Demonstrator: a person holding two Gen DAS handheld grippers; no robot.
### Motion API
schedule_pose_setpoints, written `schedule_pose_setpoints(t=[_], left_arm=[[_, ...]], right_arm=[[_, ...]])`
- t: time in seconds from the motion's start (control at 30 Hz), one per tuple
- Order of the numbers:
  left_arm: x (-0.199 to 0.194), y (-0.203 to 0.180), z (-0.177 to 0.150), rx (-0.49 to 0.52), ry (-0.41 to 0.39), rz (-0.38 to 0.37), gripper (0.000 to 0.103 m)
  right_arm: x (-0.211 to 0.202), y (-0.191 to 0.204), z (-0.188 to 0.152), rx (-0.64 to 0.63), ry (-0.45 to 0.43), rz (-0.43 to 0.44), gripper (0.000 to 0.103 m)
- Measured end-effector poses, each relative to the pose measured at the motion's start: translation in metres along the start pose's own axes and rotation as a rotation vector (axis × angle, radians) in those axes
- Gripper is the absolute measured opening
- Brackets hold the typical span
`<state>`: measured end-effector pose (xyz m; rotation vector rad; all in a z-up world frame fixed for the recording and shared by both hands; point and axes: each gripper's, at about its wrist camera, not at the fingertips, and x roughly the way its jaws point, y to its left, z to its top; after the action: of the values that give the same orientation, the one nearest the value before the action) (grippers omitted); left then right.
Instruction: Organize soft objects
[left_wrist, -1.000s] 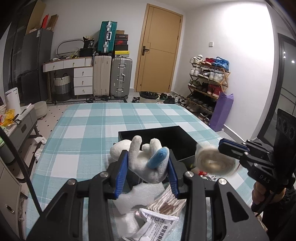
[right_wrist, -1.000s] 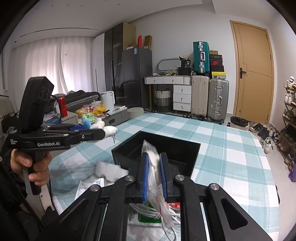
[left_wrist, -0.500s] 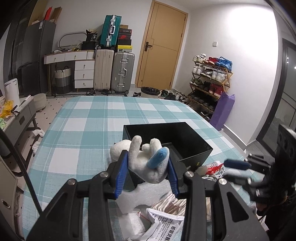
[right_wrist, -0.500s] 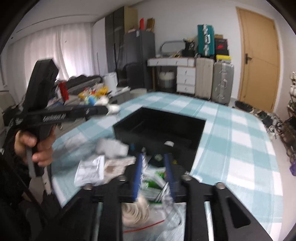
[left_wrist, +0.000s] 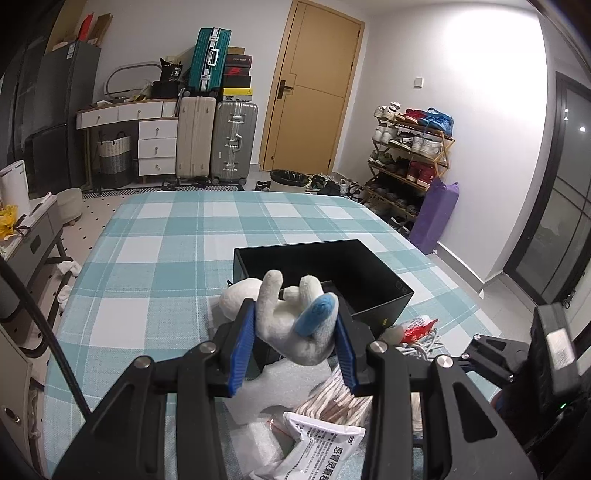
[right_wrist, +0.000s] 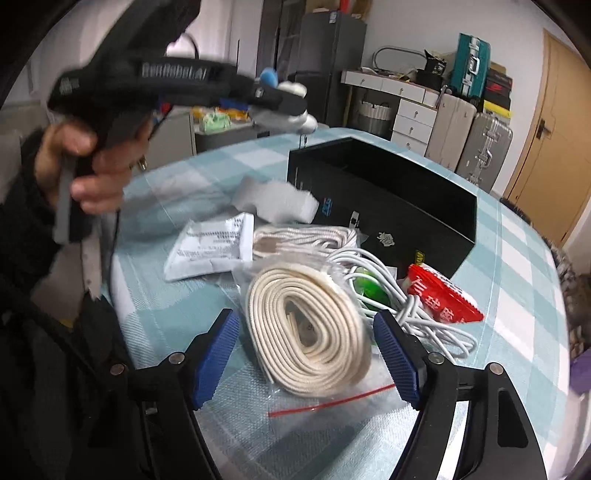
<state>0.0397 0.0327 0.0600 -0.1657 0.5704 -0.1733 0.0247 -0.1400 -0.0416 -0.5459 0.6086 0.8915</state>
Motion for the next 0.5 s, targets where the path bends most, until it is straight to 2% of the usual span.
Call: schedule_pose_setpoints(t=[0.03,0.07,0.1,0.2,0.5], left_arm=[[-0.002,-0.001,0.000,0.000,-0.006,0.006,0.039],[-0.004,-0.002,-0.001,0.000,-0.007,0.009,0.039],[-0.006,-0.003,-0.001,-0.001,-0.009,0.013,0.039],[-0.010,-0.005,-0.001,0.003,-0.015,0.024,0.039],[-0.017,-0.006,0.011,0.013,-0.063,0.046,0.039]], right_arm=[[0.002,0.000,0.000,-0.012,0.000,-0.015,0.076],[0.004,0.002,0.001,-0.023,-0.003,-0.028,0.067],[0.005,0.003,0.000,-0.035,-0.003,-0.036,0.050],[0.003,-0.004,0.002,-0.011,-0.019,-0.010,0.037],[-0.041,-0.037,0.014,0.143,-0.216,0.023,0.035]])
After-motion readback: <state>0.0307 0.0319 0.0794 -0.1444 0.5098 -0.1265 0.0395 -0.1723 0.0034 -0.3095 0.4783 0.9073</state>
